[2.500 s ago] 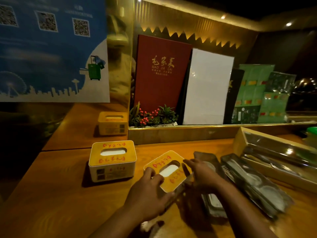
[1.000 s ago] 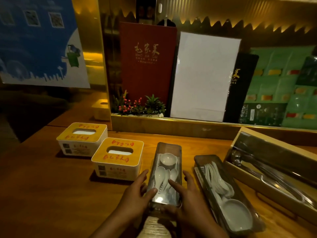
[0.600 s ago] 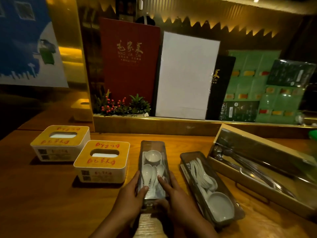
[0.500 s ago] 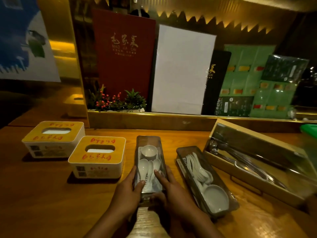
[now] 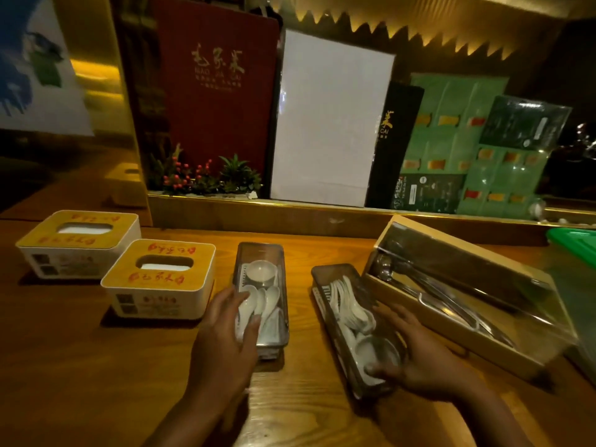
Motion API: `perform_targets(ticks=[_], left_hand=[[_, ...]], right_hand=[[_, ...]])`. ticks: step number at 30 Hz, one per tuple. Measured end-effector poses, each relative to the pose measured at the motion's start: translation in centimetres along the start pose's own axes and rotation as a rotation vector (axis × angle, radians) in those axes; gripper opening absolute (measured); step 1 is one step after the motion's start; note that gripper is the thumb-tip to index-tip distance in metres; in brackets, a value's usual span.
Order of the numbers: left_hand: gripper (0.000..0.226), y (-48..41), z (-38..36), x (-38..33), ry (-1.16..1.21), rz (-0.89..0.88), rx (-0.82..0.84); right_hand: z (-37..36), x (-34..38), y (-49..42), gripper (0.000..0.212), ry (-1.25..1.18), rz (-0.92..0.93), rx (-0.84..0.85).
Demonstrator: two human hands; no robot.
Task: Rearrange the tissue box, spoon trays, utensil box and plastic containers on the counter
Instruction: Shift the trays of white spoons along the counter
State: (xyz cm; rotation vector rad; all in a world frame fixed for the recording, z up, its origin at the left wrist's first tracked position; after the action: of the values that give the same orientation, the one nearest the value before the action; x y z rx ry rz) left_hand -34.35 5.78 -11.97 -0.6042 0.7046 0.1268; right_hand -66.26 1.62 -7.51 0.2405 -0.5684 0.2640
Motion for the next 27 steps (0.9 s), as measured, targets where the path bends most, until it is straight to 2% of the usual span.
perform_targets(ticks=[2,4,7,10,17,23,27], left_hand=[[0.038,0.8,-0.5,-2.7,-0.012,-0.138,0.04],[0.042,1.9,-1.9,-5.4,0.0,-0.211,0.177],[0.057,4.0,-5.3,-8.2,0.022,-0.135,0.406],[0.065,5.4,-7.8,-9.6,0.012,0.018,0.507],[0.06,6.8,-8.2,-10.1,0.104,0.249,0.37],[0.057,7.1,-7.7,-9.8,0.094,0.362,0.353],[0.057,7.1,-7.8,-9.7,0.057,0.366,0.345]], right_hand=[[0.4,-1.7,0.2,0.12,-0.013,-0.01,0.146],[-0.1,-2.6,0.0,0.13,0.002,0.011,0.216],[-1.6,-3.1,-0.3,0.127,0.081,0.077,0.183],[-2.7,-3.2,-0.3,0.116,0.072,0.173,0.15],[-4.9,-2.6,-0.9,0.101,-0.173,0.437,0.136],[-6.0,-2.2,-1.3,0.097,-0.154,0.424,0.153],[-6.3,-2.2,-1.3,0.098,-0.145,0.392,0.145]])
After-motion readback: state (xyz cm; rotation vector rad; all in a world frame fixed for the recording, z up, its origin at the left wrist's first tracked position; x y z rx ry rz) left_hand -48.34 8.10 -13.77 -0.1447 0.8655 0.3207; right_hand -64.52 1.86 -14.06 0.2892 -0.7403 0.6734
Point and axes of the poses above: each hand's wrist, its own y-axis away from the middle knuckle, its own z-axis out of the back of the hand, x = y × z, the point moved 2 cm from there along -y, towards the middle knuckle, and after that the axes turned 8 degrees about -y, right-handed, at the moved point
